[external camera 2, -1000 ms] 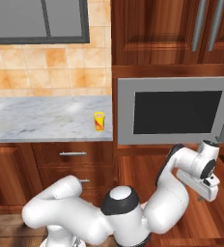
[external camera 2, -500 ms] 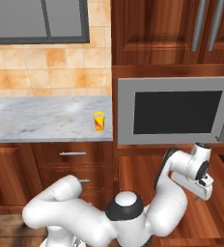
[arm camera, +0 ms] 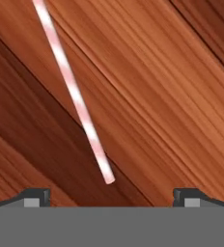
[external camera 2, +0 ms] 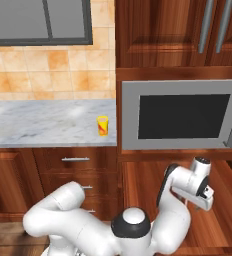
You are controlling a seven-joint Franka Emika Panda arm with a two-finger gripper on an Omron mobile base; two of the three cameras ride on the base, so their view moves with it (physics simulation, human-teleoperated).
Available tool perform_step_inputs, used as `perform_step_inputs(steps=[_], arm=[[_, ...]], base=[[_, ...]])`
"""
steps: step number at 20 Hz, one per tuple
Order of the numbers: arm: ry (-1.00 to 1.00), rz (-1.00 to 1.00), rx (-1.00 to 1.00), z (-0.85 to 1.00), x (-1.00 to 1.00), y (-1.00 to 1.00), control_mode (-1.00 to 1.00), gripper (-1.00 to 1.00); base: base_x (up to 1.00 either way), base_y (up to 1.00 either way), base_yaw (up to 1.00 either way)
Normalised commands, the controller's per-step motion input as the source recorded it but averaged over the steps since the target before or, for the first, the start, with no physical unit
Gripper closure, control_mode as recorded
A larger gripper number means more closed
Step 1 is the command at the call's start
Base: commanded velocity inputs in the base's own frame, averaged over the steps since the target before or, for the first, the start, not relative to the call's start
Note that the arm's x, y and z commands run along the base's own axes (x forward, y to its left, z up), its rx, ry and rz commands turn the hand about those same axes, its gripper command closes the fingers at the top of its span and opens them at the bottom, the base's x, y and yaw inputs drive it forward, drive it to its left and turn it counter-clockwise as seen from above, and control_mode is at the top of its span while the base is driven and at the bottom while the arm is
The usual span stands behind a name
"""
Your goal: Pick up the straw from the right drawer and put it inside the smoothie cup.
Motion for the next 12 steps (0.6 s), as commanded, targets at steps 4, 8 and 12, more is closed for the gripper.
perform_step_inputs(steps=[4, 8, 12], arm=[[-0.03, 0.05, -0.04, -0.33, 0.25, 0.00, -1.00, -1.00], [0.00, 0.03, 0.00, -0.26, 0.05, 0.00, -1.00, -1.00], [0.00, 0.04, 0.00, -0.33, 0.00, 0.00, -1.00, -1.00]], base=[[0.00, 0.00, 0.00], [0.00, 0.00, 0.00], [0.00, 0.00, 0.00]])
